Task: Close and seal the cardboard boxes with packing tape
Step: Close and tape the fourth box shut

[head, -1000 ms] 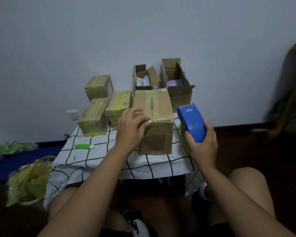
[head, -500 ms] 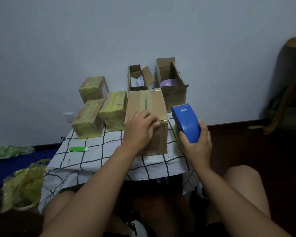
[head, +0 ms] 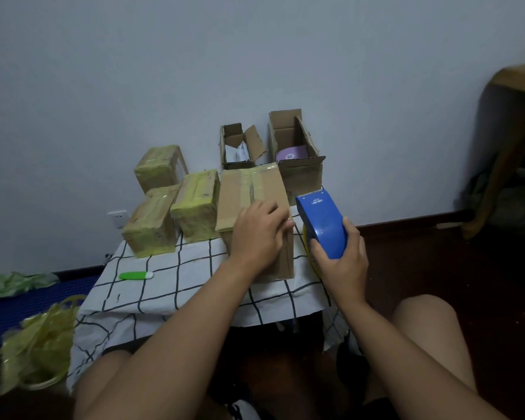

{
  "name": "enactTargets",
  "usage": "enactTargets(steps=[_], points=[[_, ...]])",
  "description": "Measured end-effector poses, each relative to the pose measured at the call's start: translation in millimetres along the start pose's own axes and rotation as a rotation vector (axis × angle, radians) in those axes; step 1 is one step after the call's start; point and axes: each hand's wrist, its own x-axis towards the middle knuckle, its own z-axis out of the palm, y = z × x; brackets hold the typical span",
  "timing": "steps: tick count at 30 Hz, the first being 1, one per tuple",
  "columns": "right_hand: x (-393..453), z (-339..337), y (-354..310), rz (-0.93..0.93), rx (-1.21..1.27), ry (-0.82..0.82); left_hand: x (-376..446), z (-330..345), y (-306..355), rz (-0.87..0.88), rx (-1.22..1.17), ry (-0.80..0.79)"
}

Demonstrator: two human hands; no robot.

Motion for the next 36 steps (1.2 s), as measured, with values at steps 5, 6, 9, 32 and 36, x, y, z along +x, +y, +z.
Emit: enactTargets(steps=[5, 6, 9, 32, 36], points=[[13, -2, -8, 0.075, 0.080, -0.024, 0, -5, 7, -0.167, 0.031, -0.108], [17, -4, -9, 0.092, 0.107, -0.023, 3, -5, 10, -0.230, 0.081, -0.177], [28, -16, -13, 0.117, 0.164, 0.027, 9, -9, 19, -0.244, 0.185, -0.269], [58, -90, -59, 0.022, 0.367, 0.305, 9, -18, 84, -0.362, 0.130, -0.347], [56, -93, -58, 0.015, 0.341, 0.268, 7, -24, 83, -0.292, 0.101, -0.330]])
